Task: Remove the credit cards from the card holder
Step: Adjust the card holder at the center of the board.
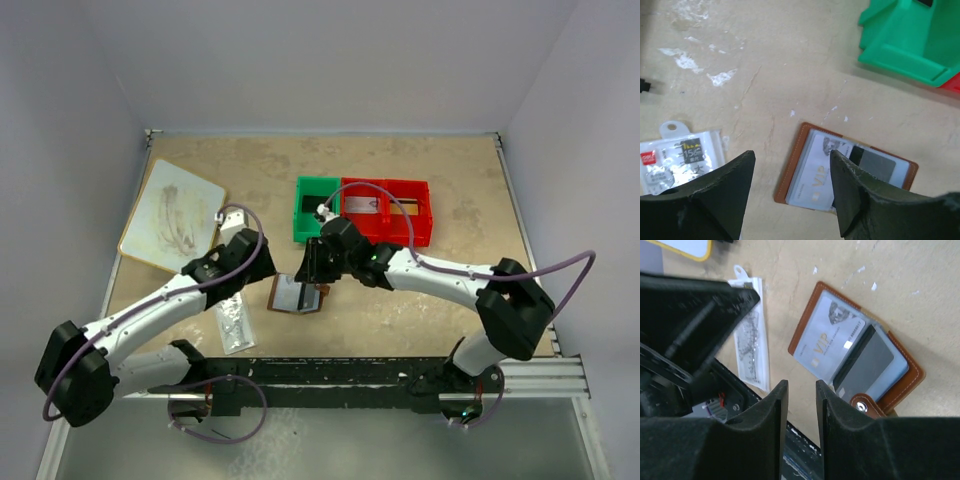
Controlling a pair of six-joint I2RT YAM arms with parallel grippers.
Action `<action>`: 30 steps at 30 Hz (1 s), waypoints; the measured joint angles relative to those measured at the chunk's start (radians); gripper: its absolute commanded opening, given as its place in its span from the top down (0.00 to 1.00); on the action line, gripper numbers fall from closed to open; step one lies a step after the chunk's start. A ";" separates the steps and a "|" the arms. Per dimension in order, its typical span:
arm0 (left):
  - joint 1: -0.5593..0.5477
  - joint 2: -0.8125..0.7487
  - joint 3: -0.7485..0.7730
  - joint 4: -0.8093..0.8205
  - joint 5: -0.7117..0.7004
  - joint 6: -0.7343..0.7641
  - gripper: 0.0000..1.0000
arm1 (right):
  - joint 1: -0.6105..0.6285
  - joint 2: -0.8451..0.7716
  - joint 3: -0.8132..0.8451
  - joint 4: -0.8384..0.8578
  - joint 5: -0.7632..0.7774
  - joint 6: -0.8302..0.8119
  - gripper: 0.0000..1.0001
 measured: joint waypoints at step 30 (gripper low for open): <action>0.164 0.523 0.202 0.217 0.537 0.329 0.52 | 0.034 -0.014 -0.218 0.053 -0.060 0.091 0.69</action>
